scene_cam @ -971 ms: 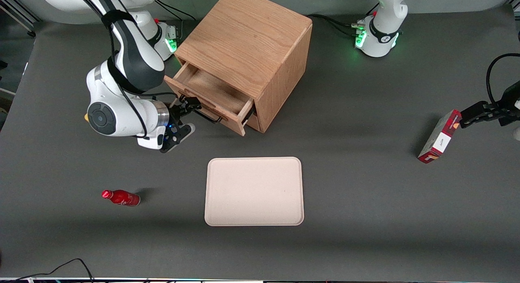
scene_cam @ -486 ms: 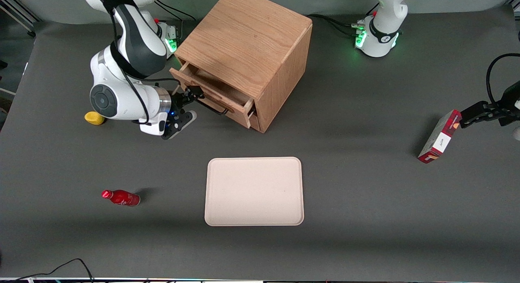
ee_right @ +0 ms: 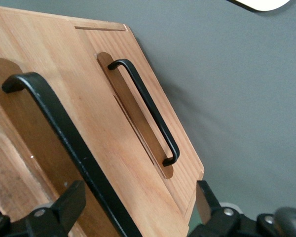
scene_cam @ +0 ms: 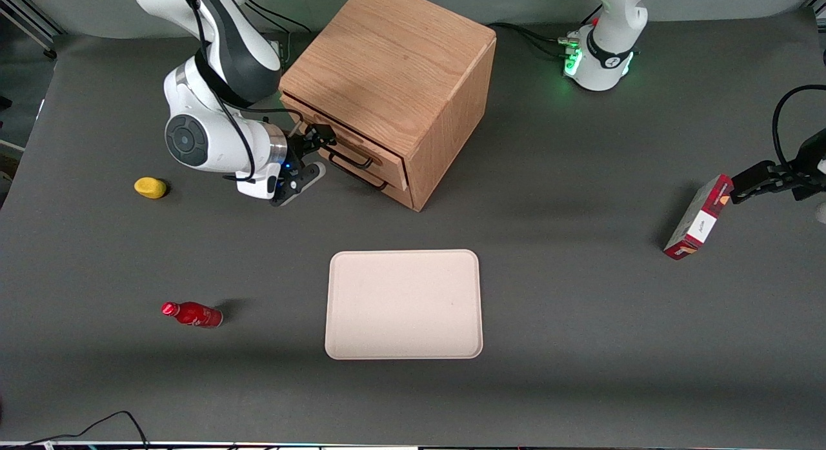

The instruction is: Close top drawer

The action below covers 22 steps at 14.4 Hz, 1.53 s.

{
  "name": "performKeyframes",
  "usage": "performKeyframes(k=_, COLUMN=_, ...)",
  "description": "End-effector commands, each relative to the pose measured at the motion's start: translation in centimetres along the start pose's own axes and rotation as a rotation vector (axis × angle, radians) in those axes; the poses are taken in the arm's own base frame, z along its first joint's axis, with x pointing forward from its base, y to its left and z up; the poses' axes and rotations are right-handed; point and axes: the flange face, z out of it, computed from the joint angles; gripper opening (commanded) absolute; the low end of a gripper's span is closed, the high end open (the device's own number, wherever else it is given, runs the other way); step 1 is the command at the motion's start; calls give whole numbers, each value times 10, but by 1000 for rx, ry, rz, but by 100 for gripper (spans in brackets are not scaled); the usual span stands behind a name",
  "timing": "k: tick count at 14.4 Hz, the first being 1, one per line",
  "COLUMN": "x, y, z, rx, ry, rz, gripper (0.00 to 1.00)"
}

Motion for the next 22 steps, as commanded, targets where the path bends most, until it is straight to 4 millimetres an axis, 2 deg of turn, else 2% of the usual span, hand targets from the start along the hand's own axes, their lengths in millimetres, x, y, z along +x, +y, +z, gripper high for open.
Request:
performKeyframes(k=1, x=-8, y=-14, z=5, rx=7, ry=17, rz=36, gripper=100)
performKeyframes(k=6, x=-10, y=-20, z=2, rx=2, ry=19, rz=35, gripper=100)
performKeyframes(k=8, x=-9, y=-26, z=-3, rx=0, ry=28, rz=23, gripper=100)
performKeyframes(k=9, x=-5, y=-29, z=-12, rx=-10, ry=46, rz=13, gripper=100)
performKeyframes(k=13, x=8, y=-32, z=-72, rx=-110, ry=147, rz=-33, gripper=100)
performKeyframes(k=16, x=-3, y=-55, z=-152, rx=-219, ry=206, rz=18, gripper=100)
performKeyframes(k=17, x=-12, y=-65, z=-180, rx=-246, ry=226, rz=56, gripper=100)
performKeyframes(k=19, x=-37, y=-80, z=-223, rx=-319, ry=235, rz=115, gripper=100)
performKeyframes(k=21, x=-69, y=-82, z=-257, rx=-403, ry=214, rz=232, gripper=100)
performKeyframes(k=22, x=-84, y=-79, z=-275, rx=-438, ry=252, rz=347, gripper=100)
